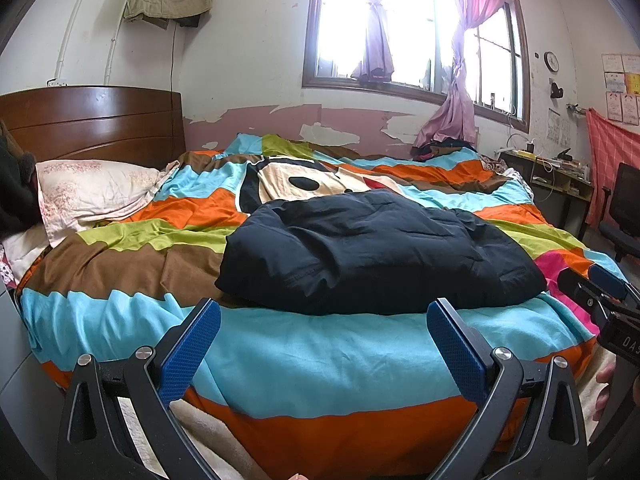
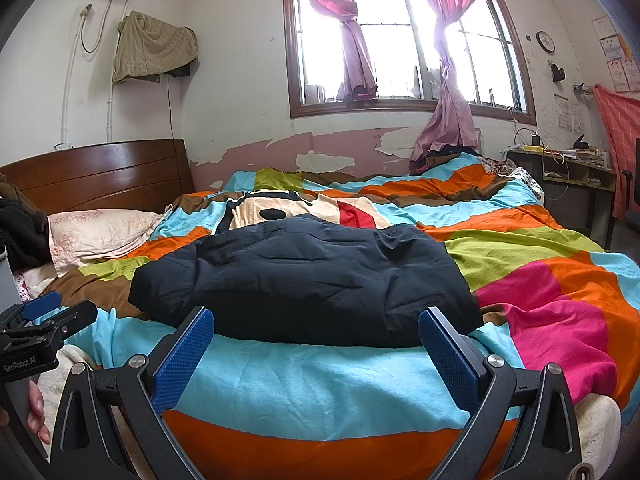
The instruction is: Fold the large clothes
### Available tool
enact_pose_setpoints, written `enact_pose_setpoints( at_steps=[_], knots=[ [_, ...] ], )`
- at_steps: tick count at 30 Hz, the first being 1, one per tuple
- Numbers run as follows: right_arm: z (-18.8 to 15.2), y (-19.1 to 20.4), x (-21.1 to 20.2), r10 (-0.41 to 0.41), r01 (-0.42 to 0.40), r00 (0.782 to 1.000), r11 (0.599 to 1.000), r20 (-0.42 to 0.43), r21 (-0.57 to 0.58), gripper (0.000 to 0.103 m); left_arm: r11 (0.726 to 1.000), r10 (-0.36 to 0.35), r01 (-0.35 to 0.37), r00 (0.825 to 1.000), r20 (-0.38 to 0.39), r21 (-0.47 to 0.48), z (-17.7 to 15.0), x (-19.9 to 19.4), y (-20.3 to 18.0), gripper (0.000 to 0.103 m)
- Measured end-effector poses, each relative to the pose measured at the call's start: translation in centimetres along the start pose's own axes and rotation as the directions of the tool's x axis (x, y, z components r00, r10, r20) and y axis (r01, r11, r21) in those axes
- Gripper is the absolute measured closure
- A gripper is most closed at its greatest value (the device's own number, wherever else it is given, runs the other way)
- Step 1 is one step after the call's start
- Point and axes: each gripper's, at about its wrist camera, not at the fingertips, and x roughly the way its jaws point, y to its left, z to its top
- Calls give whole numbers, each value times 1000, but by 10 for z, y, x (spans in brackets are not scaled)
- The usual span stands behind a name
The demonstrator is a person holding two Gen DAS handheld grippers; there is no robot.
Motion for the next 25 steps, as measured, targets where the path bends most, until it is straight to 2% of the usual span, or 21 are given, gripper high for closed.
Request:
enact_pose_setpoints(
  at_steps=[5, 11, 16, 25],
  knots=[
    [0, 0, 0, 0, 0, 1000, 1000, -1, 0, 0, 1000, -5, 5, 1000, -6, -2, -2, 1, -2, 2],
    [0, 0, 0, 1, -1, 1000, 1000, -2, 1, 0, 999, -51, 50, 998, -32, -17, -3, 3, -6, 2],
    [0, 0, 0, 0, 0, 1000, 1000, 0, 1, 0, 1000, -1, 2, 999, -43, 13, -5, 3, -17, 2],
    [0, 1, 0, 0, 0, 1000, 1000, -1, 1, 0, 1000, 2, -1, 999, -39, 29, -8, 5, -22, 2]
  ],
)
